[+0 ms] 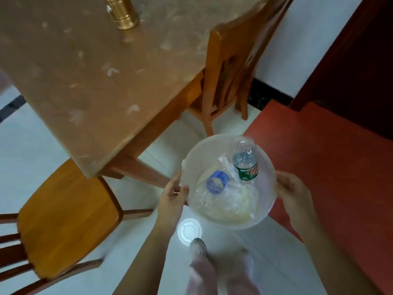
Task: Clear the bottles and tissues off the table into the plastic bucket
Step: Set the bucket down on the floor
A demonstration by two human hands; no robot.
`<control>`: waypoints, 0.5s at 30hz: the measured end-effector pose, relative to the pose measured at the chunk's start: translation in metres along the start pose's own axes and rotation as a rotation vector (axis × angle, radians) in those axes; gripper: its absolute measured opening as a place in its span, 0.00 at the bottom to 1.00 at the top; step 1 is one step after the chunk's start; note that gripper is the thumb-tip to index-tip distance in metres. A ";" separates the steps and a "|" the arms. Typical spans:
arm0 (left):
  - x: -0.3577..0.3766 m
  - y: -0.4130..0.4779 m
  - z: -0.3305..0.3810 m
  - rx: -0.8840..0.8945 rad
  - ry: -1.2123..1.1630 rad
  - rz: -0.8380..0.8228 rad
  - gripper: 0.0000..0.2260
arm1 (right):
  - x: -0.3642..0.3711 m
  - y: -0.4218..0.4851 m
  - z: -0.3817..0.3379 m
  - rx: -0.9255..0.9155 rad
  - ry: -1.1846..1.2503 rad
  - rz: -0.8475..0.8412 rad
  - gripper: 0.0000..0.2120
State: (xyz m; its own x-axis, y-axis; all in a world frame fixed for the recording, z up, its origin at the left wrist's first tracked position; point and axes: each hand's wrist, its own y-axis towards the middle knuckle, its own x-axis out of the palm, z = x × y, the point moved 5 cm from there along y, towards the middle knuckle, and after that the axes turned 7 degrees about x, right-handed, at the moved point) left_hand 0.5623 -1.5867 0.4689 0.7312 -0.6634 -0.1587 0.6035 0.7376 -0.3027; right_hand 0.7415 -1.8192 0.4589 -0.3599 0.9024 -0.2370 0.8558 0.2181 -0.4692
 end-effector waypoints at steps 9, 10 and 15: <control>0.011 0.078 -0.217 -0.097 0.158 -0.080 0.15 | 0.074 0.088 0.214 0.197 0.016 -0.124 0.15; 0.014 0.082 -0.238 -0.102 0.167 -0.093 0.15 | 0.079 0.095 0.238 0.226 0.023 -0.120 0.15; 0.031 0.099 -0.323 -0.120 0.247 -0.172 0.17 | 0.092 0.122 0.329 0.328 0.087 -0.016 0.14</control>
State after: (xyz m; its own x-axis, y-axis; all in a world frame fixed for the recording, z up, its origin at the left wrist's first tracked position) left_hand 0.5423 -1.5752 0.1302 0.5135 -0.7985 -0.3143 0.6591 0.6015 -0.4514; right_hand 0.6901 -1.8322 0.0999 -0.3272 0.9312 -0.1609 0.6800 0.1138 -0.7243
